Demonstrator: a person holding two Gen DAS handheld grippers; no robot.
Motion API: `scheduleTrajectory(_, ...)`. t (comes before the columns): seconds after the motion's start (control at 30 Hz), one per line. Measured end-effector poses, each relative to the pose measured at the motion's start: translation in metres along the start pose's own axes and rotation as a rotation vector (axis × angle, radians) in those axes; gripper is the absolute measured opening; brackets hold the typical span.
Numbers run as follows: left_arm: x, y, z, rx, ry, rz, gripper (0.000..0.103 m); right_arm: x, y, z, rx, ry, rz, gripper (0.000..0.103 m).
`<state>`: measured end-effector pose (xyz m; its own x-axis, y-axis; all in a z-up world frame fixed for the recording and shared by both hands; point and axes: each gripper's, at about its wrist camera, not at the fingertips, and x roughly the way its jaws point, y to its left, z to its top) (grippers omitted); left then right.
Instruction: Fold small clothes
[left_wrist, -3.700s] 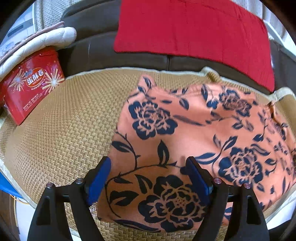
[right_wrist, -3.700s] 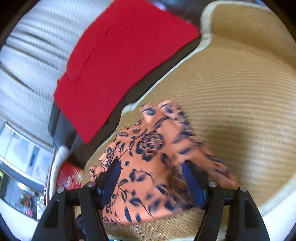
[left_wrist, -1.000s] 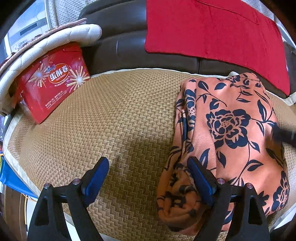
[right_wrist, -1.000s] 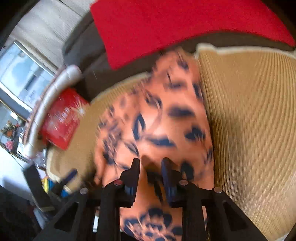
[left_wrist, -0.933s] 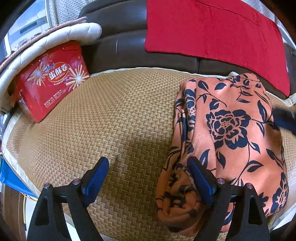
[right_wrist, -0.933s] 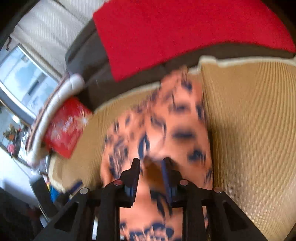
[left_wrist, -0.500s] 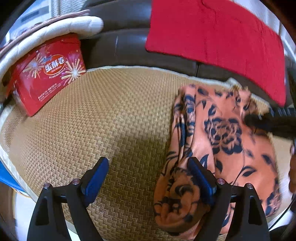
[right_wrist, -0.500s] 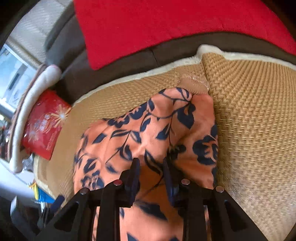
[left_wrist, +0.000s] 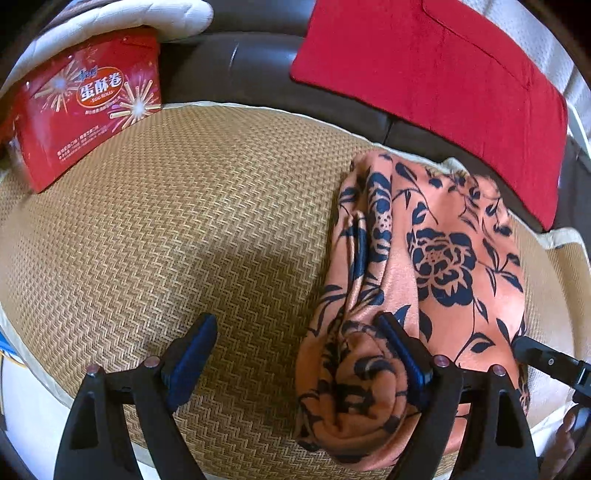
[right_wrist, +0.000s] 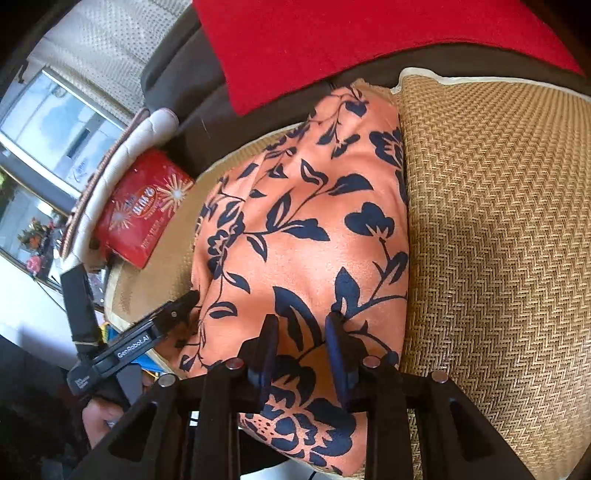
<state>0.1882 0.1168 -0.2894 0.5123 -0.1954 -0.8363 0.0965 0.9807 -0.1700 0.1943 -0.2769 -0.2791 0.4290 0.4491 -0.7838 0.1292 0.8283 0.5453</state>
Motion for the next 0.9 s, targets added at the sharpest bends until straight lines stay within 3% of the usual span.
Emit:
scheduleTrajectory(0.2, -0.013, 0.009, 0.011, -0.052, -0.08, -0.096, 0.088, -0.036, -0.022, -0.003, 0.06, -0.091, 0.059, 0.033)
scheduleTrajectory(0.27, -0.013, 0.011, 0.017, -0.068, -0.082, -0.139, 0.088, -0.047, -0.038, -0.002, 0.117, -0.108, 0.091, 0.048)
scheduleTrajectory(0.3, -0.011, 0.012, 0.019, -0.079, -0.067, -0.177, 0.088, -0.051, -0.043, -0.004, 0.138, -0.119, 0.098, 0.075)
scheduleTrajectory(0.33, -0.006, 0.012, 0.021, -0.092, -0.042, -0.223, 0.088, -0.057, -0.049, -0.005, 0.165, -0.141, 0.103, 0.08)
scheduleTrajectory(0.43, 0.004, 0.01, 0.026, -0.135, 0.018, -0.309, 0.088, -0.065, -0.062, -0.002, 0.204, -0.153, 0.133, 0.08)
scheduleTrajectory(0.7, 0.025, 0.008, 0.037, -0.196, 0.13, -0.429, 0.088, -0.048, -0.075, -0.001, 0.256, -0.062, 0.185, 0.08)
scheduleTrajectory(0.9, 0.03, 0.013, 0.032, -0.222, 0.172, -0.403, 0.088, -0.03, -0.071, -0.001, 0.273, -0.03, 0.216, 0.08)
